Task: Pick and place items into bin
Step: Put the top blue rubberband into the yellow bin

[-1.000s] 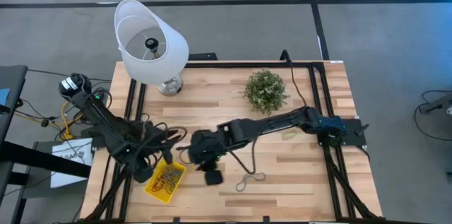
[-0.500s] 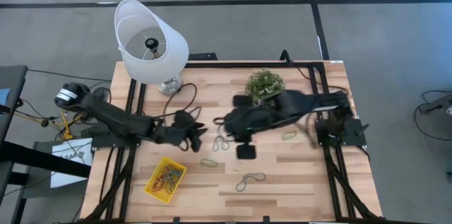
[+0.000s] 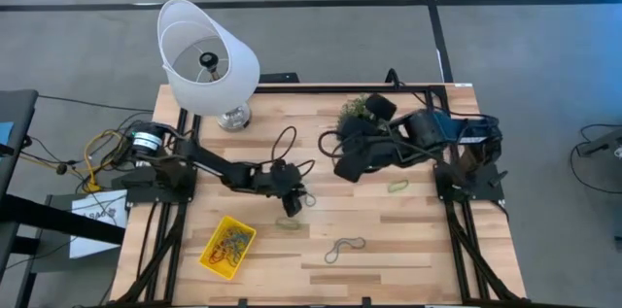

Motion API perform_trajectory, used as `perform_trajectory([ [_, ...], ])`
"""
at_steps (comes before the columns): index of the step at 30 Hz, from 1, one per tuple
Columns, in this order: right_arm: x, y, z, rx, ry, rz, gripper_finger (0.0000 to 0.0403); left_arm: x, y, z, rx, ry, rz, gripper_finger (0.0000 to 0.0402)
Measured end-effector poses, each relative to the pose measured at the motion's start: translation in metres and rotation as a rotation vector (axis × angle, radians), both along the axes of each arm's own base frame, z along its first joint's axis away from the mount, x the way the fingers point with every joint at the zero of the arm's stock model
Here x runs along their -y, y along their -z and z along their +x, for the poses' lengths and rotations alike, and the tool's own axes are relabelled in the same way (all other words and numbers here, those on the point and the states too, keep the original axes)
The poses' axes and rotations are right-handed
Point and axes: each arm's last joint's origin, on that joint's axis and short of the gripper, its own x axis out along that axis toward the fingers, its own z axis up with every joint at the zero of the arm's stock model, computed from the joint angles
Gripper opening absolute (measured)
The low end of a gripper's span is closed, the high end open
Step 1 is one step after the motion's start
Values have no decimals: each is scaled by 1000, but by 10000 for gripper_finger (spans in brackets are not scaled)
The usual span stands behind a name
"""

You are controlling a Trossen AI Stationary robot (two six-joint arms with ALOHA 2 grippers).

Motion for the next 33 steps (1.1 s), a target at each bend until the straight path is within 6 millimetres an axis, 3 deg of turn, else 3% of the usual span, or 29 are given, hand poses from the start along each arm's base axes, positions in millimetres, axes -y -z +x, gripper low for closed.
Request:
perform_trajectory([
  [8,-4,13,11,-41,19,3,87,-7,-3,6,-189,106,97,109],
  [13,0,-2,-5,8,20,9,87,-8,-6,8,-222,134,133,109],
  [19,-3,-27,-40,95,-22,34,87,-15,-4,9,-223,110,83,109],
  [21,-9,-26,-52,102,-29,18,87,-15,-2,10,-225,100,47,109],
  [25,-19,-5,-79,121,34,-5,87,-15,3,12,-225,97,55,109],
  [29,-25,34,-114,207,129,-40,87,-15,10,14,-231,99,64,108],
  [33,-26,76,-148,317,177,53,87,-15,11,14,-242,81,85,82],
])
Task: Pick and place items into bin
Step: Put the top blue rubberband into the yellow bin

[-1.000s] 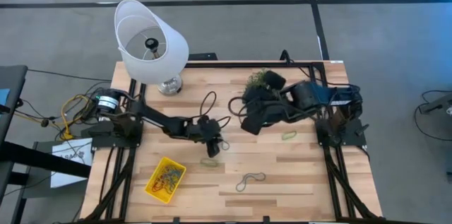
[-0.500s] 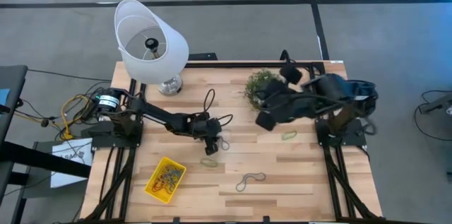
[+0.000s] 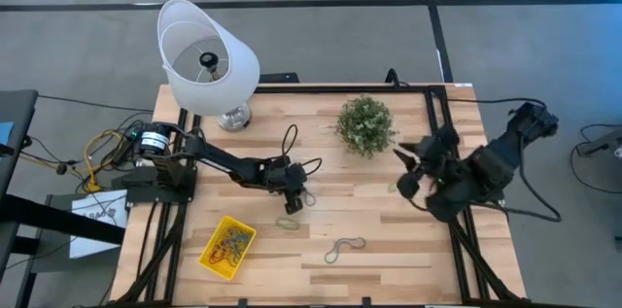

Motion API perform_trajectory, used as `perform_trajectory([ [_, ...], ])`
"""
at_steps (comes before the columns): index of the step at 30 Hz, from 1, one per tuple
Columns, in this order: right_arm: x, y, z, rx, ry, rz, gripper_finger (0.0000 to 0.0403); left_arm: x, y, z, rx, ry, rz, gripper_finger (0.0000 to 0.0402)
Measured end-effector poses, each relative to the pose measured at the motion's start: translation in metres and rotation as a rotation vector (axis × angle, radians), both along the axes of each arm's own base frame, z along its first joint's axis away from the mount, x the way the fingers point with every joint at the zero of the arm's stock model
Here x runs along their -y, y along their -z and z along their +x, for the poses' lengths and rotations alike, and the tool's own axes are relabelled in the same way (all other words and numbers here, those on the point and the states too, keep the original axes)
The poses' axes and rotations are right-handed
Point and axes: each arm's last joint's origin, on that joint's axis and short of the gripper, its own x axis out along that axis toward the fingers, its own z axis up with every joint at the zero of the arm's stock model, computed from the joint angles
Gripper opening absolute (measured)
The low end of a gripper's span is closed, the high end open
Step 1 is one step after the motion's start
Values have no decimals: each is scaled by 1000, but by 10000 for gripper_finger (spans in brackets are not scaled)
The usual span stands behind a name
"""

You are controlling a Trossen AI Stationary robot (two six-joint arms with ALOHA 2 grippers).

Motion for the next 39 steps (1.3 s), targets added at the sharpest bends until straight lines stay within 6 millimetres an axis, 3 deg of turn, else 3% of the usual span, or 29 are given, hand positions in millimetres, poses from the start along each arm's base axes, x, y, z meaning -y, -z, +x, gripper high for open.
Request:
perform_trajectory([
  [5,-4,45,-21,191,-62,81,87,0,-1,0,-3,19,25,11],
  [9,-3,68,-22,205,-102,66,87,5,-13,3,-40,104,4,4],
  [11,-4,75,-21,212,-100,73,87,14,-27,-2,-90,150,-10,2],
  [14,-5,78,-15,255,-63,82,87,27,-70,-6,-78,198,20,1],
  [17,-7,83,-5,250,-49,76,87,41,-111,-27,-110,208,69,0],
  [21,-13,92,11,246,-21,71,87,69,-167,-70,-28,228,-10,0],
  [26,-14,111,33,193,34,20,87,98,-196,-124,33,154,-102,0],
  [29,-13,123,47,129,45,52,87,120,-191,-147,42,97,-99,0],
  [32,-12,128,58,59,41,130,87,139,-168,-160,14,36,-100,0],
  [39,-11,109,79,34,-85,129,87,158,-117,-179,-91,-120,-126,0],
])
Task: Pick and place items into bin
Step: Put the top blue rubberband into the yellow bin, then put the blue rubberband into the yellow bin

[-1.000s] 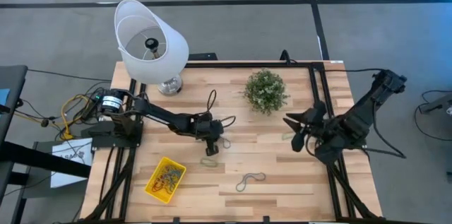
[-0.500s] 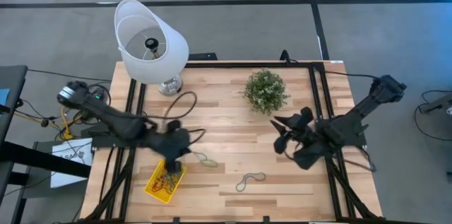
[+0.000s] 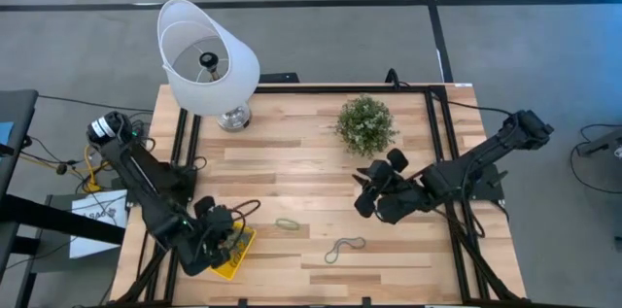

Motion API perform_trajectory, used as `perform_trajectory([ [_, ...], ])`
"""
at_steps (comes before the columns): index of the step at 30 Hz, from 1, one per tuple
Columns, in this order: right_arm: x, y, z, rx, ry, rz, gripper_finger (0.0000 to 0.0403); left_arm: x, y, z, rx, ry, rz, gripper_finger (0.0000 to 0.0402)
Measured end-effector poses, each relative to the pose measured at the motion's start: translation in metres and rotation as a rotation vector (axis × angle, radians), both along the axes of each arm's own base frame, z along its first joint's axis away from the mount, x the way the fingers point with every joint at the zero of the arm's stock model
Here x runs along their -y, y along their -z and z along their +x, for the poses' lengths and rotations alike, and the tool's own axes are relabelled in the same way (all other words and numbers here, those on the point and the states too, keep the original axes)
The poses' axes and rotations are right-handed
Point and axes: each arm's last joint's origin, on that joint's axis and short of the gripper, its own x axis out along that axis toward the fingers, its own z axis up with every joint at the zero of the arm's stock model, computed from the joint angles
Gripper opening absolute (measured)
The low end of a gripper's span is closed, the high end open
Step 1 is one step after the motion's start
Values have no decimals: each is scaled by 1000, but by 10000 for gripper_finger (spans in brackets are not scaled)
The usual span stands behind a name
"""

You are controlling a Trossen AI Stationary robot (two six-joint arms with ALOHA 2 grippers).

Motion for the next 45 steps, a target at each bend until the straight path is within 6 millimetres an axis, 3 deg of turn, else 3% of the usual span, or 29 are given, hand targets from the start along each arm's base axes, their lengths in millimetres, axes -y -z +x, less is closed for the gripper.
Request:
perform_trajectory([
  [9,0,-16,10,37,-70,-44,87,9,46,-1,-269,49,43,3],
  [15,-1,-16,10,28,-88,-27,87,11,65,4,-416,115,67,43],
  [23,0,-15,11,22,-95,-15,87,2,60,12,-422,24,41,61],
  [30,0,-15,11,20,-94,-16,87,6,44,25,-379,107,11,62],
  [41,1,-14,9,-1,-99,-23,87,-2,44,33,-438,140,-41,63],
  [45,-1,-11,7,-54,-151,21,87,-4,44,35,-454,146,-57,84],
])
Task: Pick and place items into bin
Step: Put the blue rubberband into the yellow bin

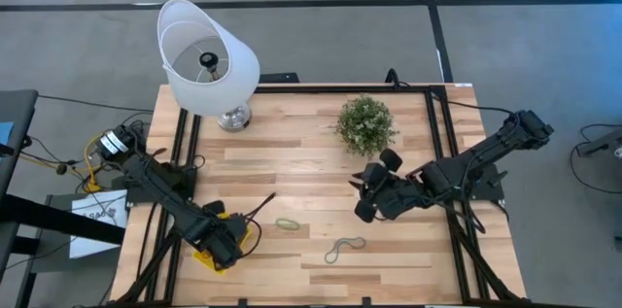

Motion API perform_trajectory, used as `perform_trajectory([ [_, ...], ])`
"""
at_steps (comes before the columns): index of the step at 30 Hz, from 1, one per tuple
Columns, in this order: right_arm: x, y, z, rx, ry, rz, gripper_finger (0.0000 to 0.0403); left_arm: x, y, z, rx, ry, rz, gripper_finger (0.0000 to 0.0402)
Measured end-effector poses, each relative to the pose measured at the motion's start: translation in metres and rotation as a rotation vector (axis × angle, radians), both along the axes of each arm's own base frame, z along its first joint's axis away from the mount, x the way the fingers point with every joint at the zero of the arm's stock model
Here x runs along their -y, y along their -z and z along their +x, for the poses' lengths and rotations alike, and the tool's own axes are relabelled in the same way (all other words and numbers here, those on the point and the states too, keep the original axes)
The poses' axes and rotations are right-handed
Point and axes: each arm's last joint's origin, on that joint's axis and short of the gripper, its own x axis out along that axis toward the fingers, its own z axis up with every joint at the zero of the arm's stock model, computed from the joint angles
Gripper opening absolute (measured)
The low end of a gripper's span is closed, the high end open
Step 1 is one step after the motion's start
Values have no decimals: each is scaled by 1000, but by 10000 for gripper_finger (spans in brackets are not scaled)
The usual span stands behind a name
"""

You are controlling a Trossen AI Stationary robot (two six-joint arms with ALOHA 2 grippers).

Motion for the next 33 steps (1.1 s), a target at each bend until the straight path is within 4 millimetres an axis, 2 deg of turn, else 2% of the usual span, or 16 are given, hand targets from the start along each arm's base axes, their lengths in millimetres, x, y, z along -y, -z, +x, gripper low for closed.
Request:
perform_trajectory([
  [6,-8,8,2,-73,-98,85,88,1,0,-2,-68,32,-68,135],
  [9,-19,20,6,-138,-158,117,89,1,0,-2,-125,26,-114,149],
  [11,-27,32,9,-193,-195,128,89,-3,-4,-5,-142,21,-85,153],
  [13,-33,44,12,-245,-219,134,89,-8,-15,-7,-106,16,5,153],
  [16,-41,60,18,-301,-236,184,89,-17,-46,-8,20,0,154,153],
  [22,-51,81,29,-363,-299,299,89,-36,-106,-20,395,-41,347,153],
  [27,-53,101,37,-450,-315,374,89,-52,-129,-31,560,-68,359,153],
  [33,-59,118,53,-520,-335,412,89,-62,-140,-41,617,-89,333,153],
])
